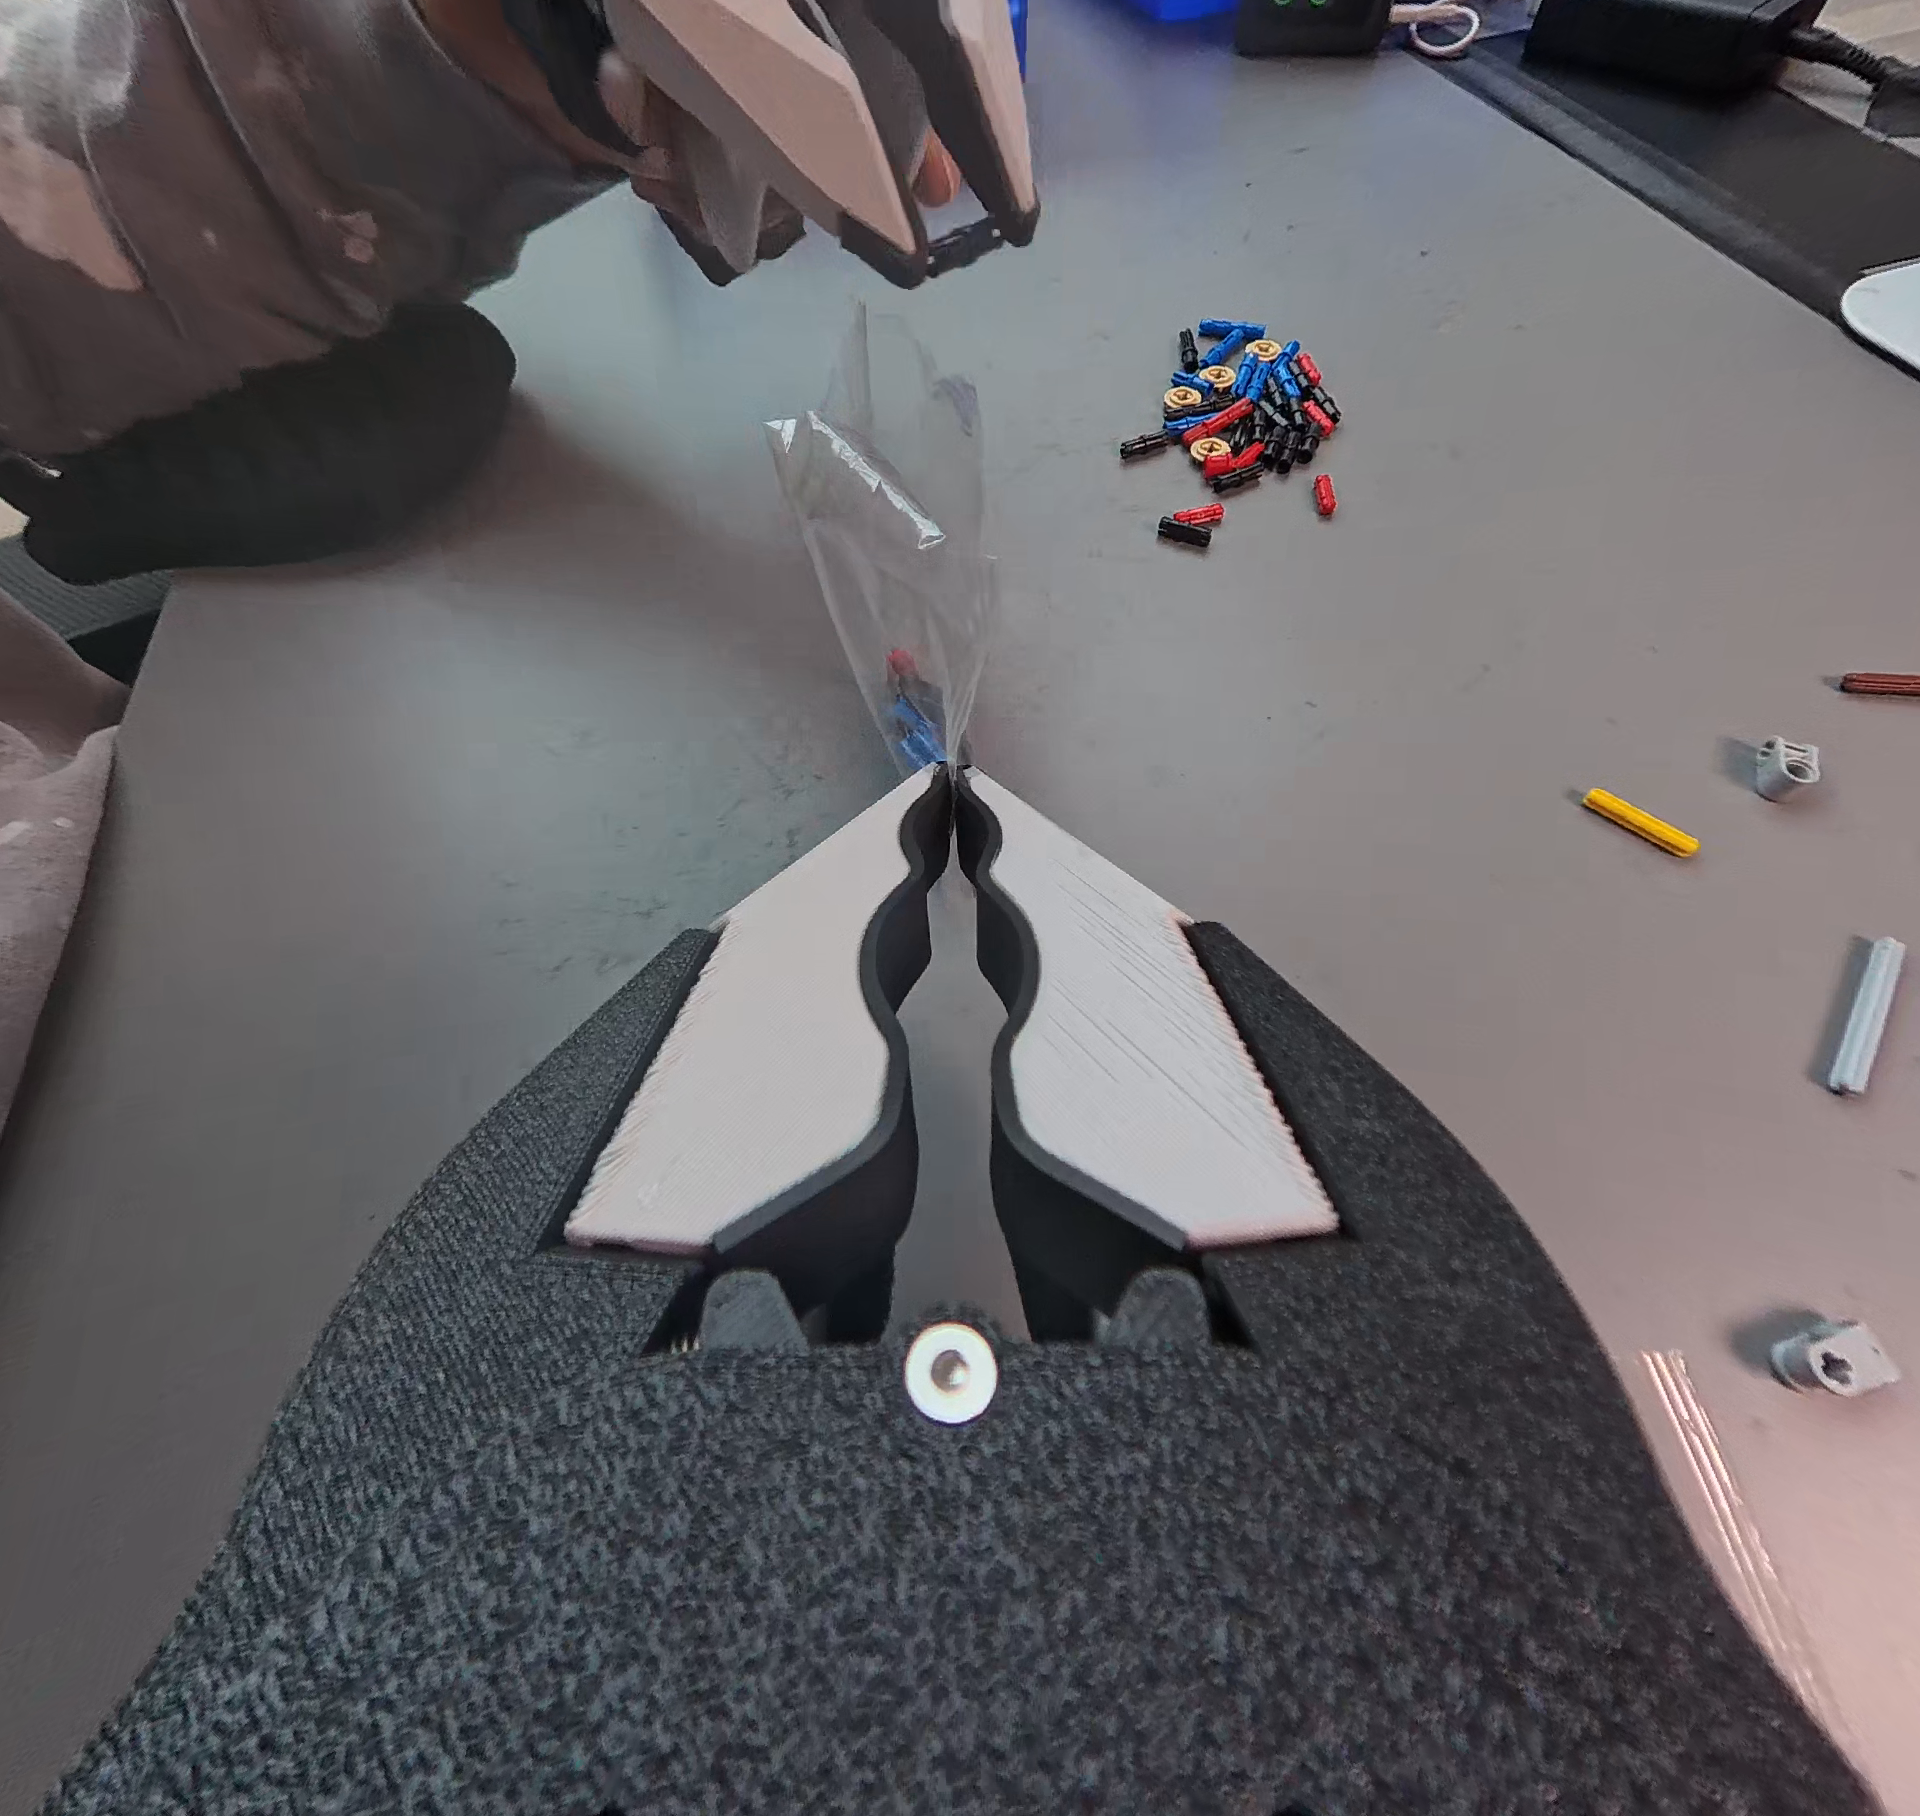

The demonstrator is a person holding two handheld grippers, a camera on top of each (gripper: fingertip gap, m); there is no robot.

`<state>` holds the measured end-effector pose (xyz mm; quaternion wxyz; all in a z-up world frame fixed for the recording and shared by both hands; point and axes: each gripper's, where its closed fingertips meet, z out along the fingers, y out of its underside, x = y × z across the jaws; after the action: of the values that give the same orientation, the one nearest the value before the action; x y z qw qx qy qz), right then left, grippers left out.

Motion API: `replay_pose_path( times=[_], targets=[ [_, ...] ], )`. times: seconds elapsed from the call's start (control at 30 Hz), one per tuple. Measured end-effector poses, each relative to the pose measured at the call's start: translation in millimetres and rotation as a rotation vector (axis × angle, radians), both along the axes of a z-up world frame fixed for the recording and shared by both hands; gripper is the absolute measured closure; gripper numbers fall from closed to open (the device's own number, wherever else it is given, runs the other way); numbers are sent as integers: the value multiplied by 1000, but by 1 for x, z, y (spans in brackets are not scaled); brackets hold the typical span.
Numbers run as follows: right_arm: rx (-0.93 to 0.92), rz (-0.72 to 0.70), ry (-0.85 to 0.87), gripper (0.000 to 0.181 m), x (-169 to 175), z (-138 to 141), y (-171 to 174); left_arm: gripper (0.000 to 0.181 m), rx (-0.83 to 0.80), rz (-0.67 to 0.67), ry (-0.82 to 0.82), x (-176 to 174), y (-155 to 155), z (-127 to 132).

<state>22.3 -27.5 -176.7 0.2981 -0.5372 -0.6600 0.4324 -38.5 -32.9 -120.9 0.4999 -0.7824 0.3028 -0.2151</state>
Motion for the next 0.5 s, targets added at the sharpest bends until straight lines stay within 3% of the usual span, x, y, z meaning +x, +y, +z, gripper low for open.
replay_pose_path(
  times=[0.13, 0.3, 0.4, 0.5],
  targets=[
    [2, -1, 1, 181, 0, 0, 0, 165, 48, -66, 40, 32, -6, 4],
    [2, -1, 2, 181, 0, 0, 0, 157, 48, -74, 49, 32, -6, -2],
    [0, -2, 2, 181, 0, 0, 0, 156, 58, -7, -5, 9, 0, 7],
    [1, 0, 1, 181, 0, 0, 0, 156, -30, 246, 22, -57, 21, -13]
  ],
)
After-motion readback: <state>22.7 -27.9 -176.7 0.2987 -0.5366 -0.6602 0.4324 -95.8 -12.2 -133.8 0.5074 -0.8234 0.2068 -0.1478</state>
